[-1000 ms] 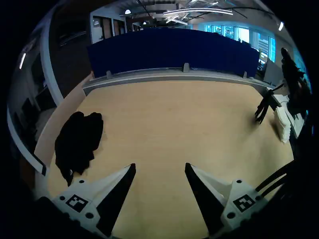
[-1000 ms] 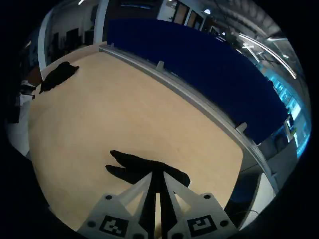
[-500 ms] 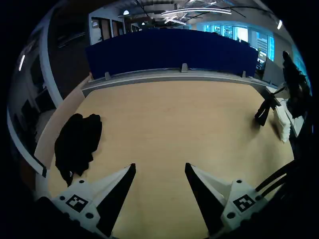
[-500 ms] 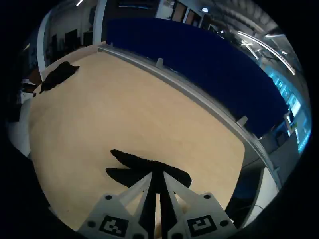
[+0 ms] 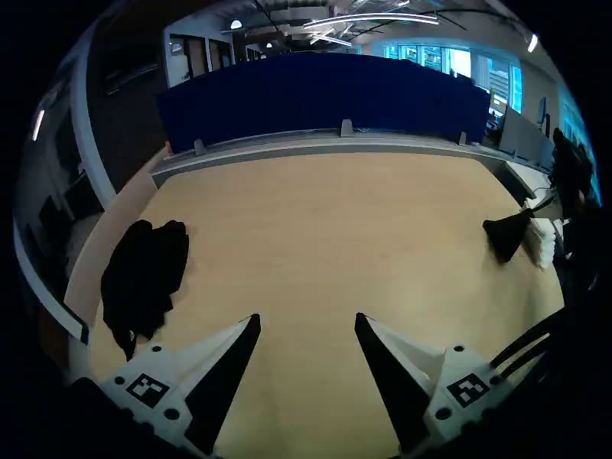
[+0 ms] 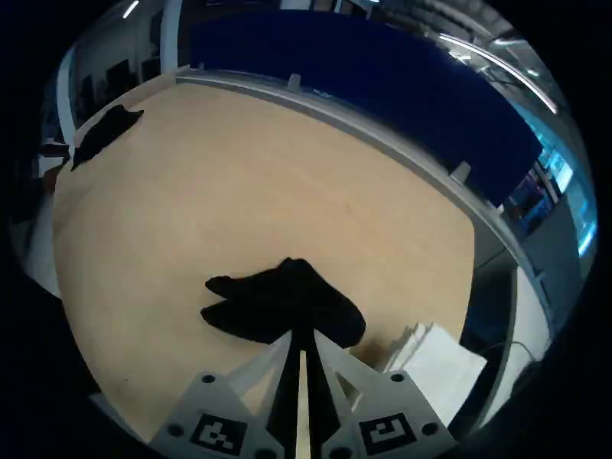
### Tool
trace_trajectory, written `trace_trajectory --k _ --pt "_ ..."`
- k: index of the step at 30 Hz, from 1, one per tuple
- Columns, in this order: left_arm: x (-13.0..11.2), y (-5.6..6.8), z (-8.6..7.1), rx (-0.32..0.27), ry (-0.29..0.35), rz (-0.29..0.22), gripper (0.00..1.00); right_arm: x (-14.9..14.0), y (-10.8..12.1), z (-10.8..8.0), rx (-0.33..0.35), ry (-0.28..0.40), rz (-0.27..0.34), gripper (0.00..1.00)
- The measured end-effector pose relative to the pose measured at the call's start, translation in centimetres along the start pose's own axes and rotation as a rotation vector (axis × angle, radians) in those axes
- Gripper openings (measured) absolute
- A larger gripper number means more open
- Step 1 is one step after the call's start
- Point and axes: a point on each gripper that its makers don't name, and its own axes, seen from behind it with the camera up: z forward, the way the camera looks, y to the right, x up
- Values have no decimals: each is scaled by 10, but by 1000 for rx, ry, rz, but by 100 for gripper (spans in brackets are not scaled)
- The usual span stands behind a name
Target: Fold towel
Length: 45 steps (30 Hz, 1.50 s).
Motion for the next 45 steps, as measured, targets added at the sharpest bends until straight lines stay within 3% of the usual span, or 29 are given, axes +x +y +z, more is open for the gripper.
trace_trajectory --k 12,21,30,45 --pt "-2 7 1 -7 -5 24 91 -84 -4 3 -39 -97 116 4" --pt "-3 9 -1 -4 -8 32 91 -128 -4 14 -80 -166 190 4" --pt "-5 8 -2 0 -10 35 92 -149 -4 25 -104 -197 241 5" --pt "-8 9 -2 1 -12 42 91 -157 0 30 -124 -214 269 5"
